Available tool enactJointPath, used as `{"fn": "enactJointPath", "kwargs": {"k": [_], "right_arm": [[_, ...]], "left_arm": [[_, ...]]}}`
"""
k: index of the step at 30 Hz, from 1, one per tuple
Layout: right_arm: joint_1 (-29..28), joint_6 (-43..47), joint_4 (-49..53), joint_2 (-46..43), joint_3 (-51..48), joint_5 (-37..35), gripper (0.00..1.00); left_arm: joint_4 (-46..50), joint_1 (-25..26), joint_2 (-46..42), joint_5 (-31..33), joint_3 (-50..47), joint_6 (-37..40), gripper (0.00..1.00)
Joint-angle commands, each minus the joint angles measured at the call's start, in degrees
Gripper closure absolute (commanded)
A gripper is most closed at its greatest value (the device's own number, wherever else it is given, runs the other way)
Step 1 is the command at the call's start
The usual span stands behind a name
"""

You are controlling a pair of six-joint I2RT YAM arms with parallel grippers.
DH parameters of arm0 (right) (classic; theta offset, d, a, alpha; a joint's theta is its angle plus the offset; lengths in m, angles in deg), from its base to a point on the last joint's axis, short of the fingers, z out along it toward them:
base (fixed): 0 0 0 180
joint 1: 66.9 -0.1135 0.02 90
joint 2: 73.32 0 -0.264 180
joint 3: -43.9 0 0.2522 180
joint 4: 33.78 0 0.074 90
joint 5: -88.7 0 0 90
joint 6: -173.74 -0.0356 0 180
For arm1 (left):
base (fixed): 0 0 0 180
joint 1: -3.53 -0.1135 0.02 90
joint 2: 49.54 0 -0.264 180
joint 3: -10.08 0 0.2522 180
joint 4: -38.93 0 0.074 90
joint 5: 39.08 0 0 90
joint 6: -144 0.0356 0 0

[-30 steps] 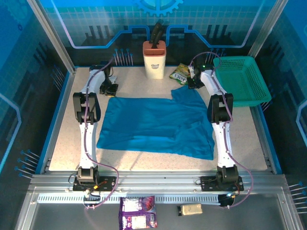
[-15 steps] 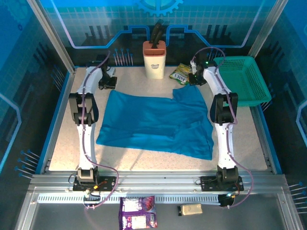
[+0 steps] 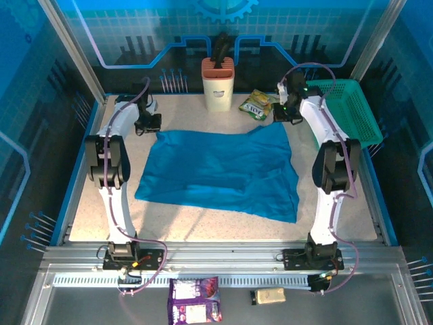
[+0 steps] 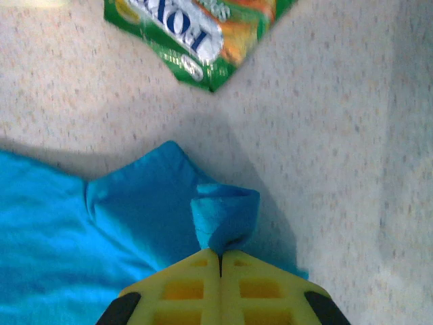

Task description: Fold the inside-out t-shirt

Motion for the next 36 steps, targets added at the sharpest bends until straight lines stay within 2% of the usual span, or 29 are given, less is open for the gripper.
{"fn": "enactJointPath", "kwargs": {"k": [1,8,18,30,35,36], "right_arm": [[-0.6,-1.7,-1.0,-7.7,-6.1,0.8,1.00],[-0.6,-3.8,-1.8,-20.5,-20.8,1.9,1.00],[-1.3,-6.6,0.0,-34.9,-35.6,4.6,1.00],[-4.4,-13.3,2.5,-46.4,-48.9,6.9,1.00],[-4.7,-18.8,0.6,-48.7,-56.4,4.2,1.00],[-4.6,-19.8,0.3,-48.7,-57.6,3.8,0.93]], "left_arm": [[-4.7,-1.5,-6.7,-0.4,-5.0,-4.3,1.00],[-9.1,-3.9,-15.6,-2.7,-17.4,-10.6,1.00],[-15.3,-6.2,-24.8,-4.0,-34.0,-17.1,1.00],[-20.3,-9.2,-31.3,-7.2,-44.6,-22.4,1.00],[-23.9,-9.8,-32.8,-7.8,-51.8,-26.0,0.99],[-24.6,-9.8,-33.2,-7.8,-53.3,-26.9,0.93]]}}
